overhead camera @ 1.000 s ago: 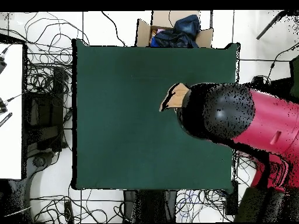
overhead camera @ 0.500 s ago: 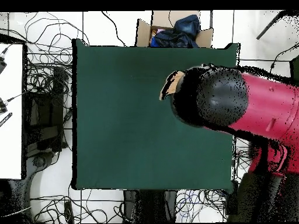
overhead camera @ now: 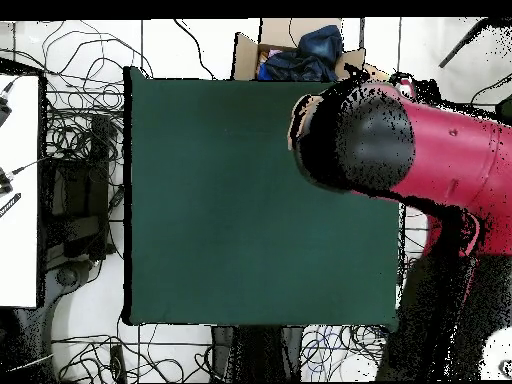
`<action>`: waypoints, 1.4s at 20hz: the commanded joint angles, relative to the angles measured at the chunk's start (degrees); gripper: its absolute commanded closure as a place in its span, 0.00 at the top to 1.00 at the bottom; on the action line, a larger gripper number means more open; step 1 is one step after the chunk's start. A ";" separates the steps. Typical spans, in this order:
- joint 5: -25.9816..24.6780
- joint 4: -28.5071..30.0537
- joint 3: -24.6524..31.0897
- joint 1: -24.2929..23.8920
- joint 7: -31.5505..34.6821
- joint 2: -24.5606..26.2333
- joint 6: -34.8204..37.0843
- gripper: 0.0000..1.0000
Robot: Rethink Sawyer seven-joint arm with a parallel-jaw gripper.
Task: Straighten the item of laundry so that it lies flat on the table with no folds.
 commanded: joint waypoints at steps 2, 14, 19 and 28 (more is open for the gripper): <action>-0.44 -2.41 7.09 1.18 4.70 8.11 -10.01 0.00; 0.85 0.22 5.17 3.32 12.36 11.85 -27.36 0.00; 1.02 2.98 1.64 5.22 14.39 11.10 -30.89 0.00; -0.10 8.84 -4.66 7.99 16.31 11.06 -37.50 0.00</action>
